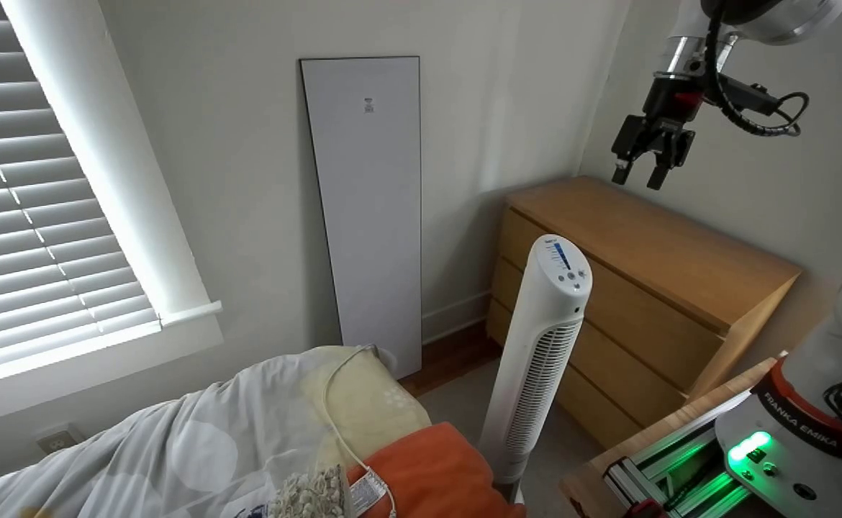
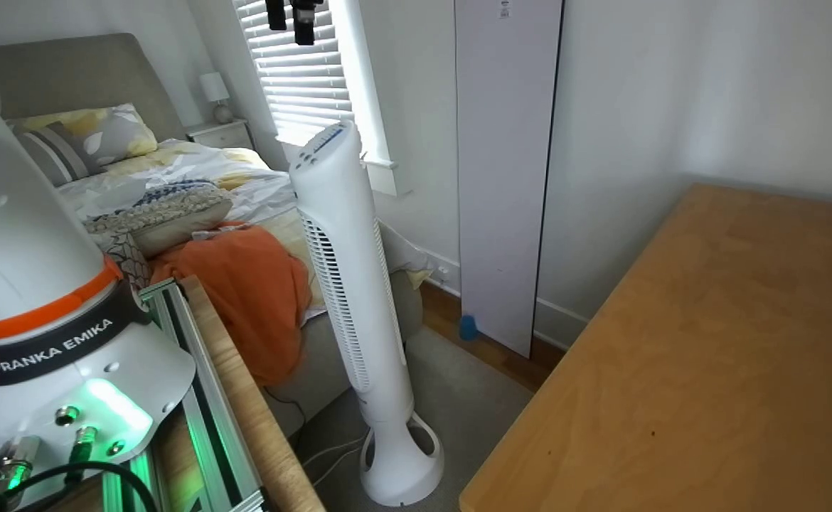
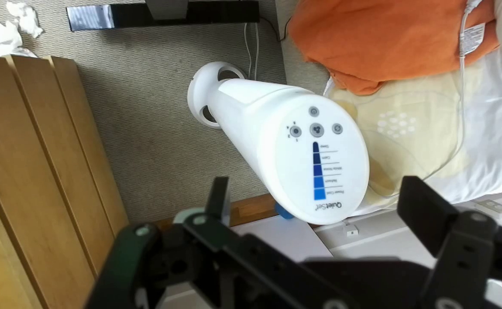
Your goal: Press a button on the white fan
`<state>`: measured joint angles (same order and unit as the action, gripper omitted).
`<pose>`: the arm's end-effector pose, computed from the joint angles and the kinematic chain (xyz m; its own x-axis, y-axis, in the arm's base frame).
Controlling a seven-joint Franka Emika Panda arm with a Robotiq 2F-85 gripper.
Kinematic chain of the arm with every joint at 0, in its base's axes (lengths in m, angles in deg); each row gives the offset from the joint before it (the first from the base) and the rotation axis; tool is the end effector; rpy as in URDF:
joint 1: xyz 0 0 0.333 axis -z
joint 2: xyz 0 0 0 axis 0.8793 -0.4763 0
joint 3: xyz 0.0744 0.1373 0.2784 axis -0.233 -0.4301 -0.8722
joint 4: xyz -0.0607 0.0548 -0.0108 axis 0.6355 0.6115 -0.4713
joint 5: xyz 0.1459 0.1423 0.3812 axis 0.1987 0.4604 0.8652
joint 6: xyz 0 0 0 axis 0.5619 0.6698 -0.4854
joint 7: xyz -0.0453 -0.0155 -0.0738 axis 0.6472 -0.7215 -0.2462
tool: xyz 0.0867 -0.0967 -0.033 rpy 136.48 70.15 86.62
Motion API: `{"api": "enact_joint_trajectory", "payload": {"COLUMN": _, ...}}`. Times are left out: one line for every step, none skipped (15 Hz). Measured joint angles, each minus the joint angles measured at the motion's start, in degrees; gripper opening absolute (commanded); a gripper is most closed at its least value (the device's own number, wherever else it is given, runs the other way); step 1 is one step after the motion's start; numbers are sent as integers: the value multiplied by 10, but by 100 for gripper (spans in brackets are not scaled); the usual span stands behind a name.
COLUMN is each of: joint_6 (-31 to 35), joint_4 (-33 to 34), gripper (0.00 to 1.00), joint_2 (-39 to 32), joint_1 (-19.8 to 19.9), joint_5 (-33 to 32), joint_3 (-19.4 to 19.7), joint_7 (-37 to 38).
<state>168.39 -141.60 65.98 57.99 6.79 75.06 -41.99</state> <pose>0.3809 0.0434 0.4509 0.9954 -0.0278 -0.0918 -0.0462 -0.9777 -0.2049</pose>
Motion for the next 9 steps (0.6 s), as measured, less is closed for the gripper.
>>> {"api": "enact_joint_trajectory", "payload": {"joint_6": 0, "joint_4": 0, "gripper": 100, "joint_2": 0, "joint_1": 0, "joint_5": 0, "joint_3": 0, "joint_7": 0}}
{"api": "enact_joint_trajectory", "payload": {"joint_6": 0, "joint_4": 0, "gripper": 100, "joint_2": 0, "joint_1": 0, "joint_5": 0, "joint_3": 0, "joint_7": 0}}
{"api": "enact_joint_trajectory", "payload": {"joint_6": 0, "joint_4": 0, "gripper": 100, "joint_2": 0, "joint_1": 0, "joint_5": 0, "joint_3": 0, "joint_7": 0}}
{"api": "enact_joint_trajectory", "payload": {"joint_6": 0, "joint_4": 0, "gripper": 100, "joint_2": 0, "joint_1": 1, "joint_5": 0, "joint_3": 0, "joint_7": 0}}
{"api": "enact_joint_trajectory", "payload": {"joint_6": 1, "joint_4": 0, "gripper": 100, "joint_2": -1, "joint_1": 0, "joint_5": 1, "joint_3": -3, "joint_7": -3}}
{"api": "enact_joint_trajectory", "payload": {"joint_6": 6, "joint_4": 0, "gripper": 100, "joint_2": -2, "joint_1": -4, "joint_5": 4, "joint_3": -9, "joint_7": -6}}
{"api": "enact_joint_trajectory", "payload": {"joint_6": 13, "joint_4": 0, "gripper": 100, "joint_2": -5, "joint_1": -9, "joint_5": 8, "joint_3": -18, "joint_7": -7}}
{"api": "enact_joint_trajectory", "payload": {"joint_6": 23, "joint_4": 0, "gripper": 100, "joint_2": -8, "joint_1": -16, "joint_5": 10, "joint_3": -31, "joint_7": -7}}
{"api": "enact_joint_trajectory", "payload": {"joint_6": 33, "joint_4": 0, "gripper": 100, "joint_2": -13, "joint_1": -24, "joint_5": 13, "joint_3": -45, "joint_7": -6}}
